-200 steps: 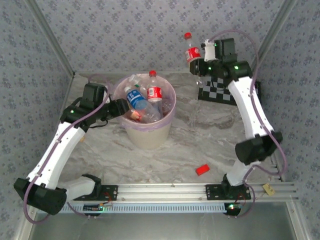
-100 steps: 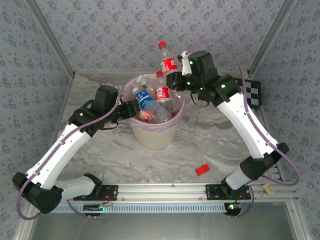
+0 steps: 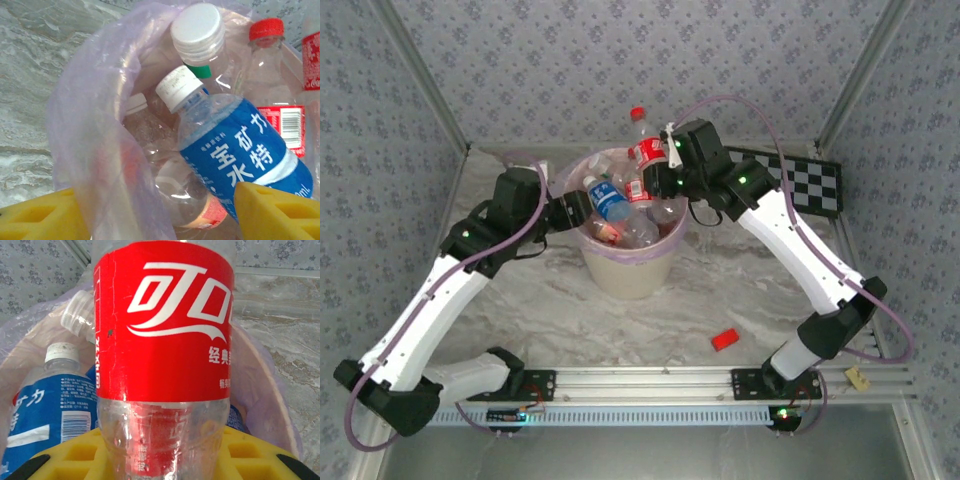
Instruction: Put the plastic bottles in the bin
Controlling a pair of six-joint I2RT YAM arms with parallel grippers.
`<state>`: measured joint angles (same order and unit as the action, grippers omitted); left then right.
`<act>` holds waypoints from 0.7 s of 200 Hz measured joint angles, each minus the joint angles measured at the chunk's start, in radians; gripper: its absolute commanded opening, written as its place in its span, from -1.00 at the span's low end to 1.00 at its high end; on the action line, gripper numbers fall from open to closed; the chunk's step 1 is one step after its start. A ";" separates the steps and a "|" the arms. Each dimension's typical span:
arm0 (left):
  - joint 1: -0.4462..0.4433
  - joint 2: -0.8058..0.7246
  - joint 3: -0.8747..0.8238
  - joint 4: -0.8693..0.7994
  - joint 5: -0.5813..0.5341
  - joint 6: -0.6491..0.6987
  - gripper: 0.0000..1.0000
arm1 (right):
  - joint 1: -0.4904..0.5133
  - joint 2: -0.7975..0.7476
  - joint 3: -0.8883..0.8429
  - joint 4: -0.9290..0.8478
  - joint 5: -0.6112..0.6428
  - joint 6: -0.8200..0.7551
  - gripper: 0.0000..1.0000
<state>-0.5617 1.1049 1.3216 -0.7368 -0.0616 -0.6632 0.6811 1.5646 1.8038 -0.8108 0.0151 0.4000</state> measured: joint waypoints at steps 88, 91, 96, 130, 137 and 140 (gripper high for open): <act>0.028 0.064 0.012 0.016 -0.007 0.013 0.52 | 0.014 -0.014 -0.097 0.101 -0.019 -0.047 -0.44; 0.028 0.064 0.013 0.016 -0.007 0.015 0.53 | 0.016 -0.014 -0.099 0.102 -0.015 -0.049 -0.39; 0.028 0.064 0.013 0.018 -0.007 0.016 0.53 | 0.021 -0.016 -0.103 0.105 -0.006 -0.052 -0.28; 0.031 0.076 0.029 0.024 -0.007 0.023 0.52 | 0.043 -0.020 -0.099 0.073 0.013 -0.085 0.35; 0.032 0.079 0.034 0.023 -0.011 0.026 0.53 | 0.050 -0.020 -0.095 0.055 0.011 -0.097 0.42; 0.032 0.081 0.035 0.023 -0.013 0.027 0.52 | 0.053 -0.020 -0.091 0.044 0.010 -0.097 0.43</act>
<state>-0.5301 1.1858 1.3571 -0.7143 -0.0742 -0.6365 0.7341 1.5448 1.7126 -0.7666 0.0254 0.3027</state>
